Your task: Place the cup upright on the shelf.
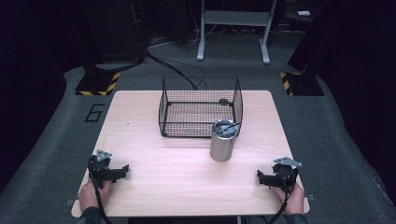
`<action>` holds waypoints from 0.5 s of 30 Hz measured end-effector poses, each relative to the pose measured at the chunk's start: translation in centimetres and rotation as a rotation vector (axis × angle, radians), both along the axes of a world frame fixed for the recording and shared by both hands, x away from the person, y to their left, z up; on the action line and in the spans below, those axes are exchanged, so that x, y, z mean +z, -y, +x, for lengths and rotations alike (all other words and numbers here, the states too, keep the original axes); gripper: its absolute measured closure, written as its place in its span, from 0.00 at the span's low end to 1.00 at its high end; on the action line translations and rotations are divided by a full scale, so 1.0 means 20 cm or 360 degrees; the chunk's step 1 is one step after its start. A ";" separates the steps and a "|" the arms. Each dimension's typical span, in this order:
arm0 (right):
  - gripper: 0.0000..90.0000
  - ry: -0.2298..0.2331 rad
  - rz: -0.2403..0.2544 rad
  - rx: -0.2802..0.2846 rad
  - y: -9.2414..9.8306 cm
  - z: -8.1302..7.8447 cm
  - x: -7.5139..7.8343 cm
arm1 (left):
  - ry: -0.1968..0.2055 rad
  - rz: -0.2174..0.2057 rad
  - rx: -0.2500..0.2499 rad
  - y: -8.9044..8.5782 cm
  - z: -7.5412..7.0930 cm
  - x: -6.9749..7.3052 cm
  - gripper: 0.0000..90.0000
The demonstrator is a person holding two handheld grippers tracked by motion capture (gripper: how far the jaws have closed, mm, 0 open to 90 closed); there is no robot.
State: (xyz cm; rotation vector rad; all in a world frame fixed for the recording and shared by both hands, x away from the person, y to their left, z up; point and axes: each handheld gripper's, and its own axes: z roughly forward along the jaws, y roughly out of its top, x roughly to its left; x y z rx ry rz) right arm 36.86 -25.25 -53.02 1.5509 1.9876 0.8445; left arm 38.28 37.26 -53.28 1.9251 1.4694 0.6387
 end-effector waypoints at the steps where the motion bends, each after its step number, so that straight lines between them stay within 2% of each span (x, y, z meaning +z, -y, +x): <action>1: 0.00 -0.0007 0.0001 0.0001 0.00 0.00 0.00 | -0.0002 0.0001 -0.0001 0.00 0.00 0.00 0.00; 9: 0.00 -0.0075 -0.0003 -0.0008 0.01 0.00 0.02 | -0.0004 -0.0003 0.0003 0.00 0.00 0.00 0.00; 10: 0.00 -0.0094 0.0016 -0.0007 0.01 0.00 0.03 | -0.0007 0.0003 -0.0003 0.00 0.00 0.00 0.00; 12: 0.00 -0.0086 0.0063 0.0020 0.02 0.00 0.05 | -0.0005 -0.0001 0.0001 0.00 0.00 0.00 0.00; 15: 0.00 -0.0079 0.0093 0.0060 0.00 0.00 0.09 | -0.0003 -0.0001 0.0002 0.00 0.00 0.00 0.00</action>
